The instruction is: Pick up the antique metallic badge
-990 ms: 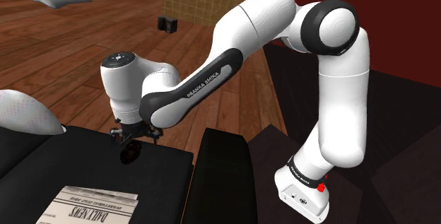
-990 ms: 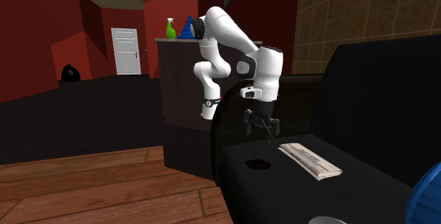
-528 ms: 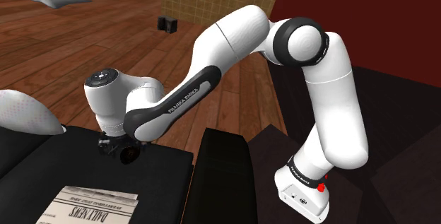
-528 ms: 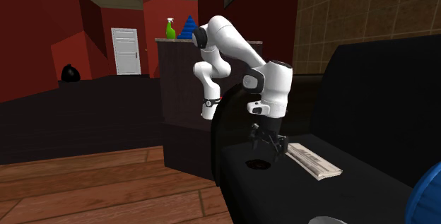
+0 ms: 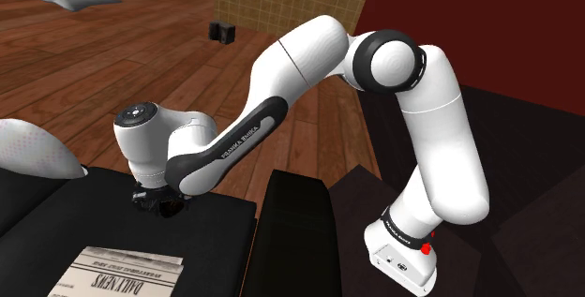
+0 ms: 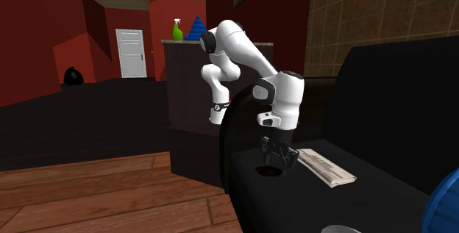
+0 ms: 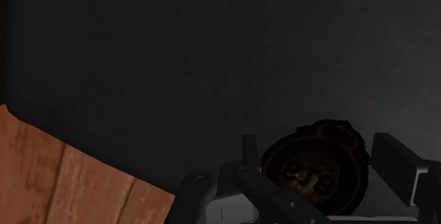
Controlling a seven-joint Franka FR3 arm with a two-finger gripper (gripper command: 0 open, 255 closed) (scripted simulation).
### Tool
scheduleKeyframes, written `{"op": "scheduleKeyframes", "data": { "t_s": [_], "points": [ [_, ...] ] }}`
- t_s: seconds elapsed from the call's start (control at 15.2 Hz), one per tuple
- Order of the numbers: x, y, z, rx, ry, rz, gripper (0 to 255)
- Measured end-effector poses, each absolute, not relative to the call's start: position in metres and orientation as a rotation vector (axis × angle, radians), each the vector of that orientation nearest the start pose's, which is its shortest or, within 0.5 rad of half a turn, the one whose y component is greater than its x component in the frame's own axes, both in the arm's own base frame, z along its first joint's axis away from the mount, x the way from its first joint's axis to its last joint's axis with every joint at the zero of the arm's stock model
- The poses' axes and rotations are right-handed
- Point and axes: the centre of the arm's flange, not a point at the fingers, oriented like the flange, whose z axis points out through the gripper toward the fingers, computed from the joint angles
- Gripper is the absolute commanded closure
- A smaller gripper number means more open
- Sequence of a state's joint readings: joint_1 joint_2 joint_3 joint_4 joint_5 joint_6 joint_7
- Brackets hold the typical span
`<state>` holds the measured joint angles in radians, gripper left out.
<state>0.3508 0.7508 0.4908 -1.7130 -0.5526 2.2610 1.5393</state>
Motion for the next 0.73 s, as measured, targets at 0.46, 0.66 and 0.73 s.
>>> {"op": "scheduleKeyframes", "data": {
  "t_s": [0.46, 0.66, 0.73],
  "points": [
    [0.471, 0.463, 0.185, -3.168, 0.675, -0.064, 255],
    [0.470, 0.464, 0.190, -3.168, 0.675, -0.064, 255],
    [0.470, 0.463, 0.195, -3.168, 0.675, -0.064, 255]
  ]
}}
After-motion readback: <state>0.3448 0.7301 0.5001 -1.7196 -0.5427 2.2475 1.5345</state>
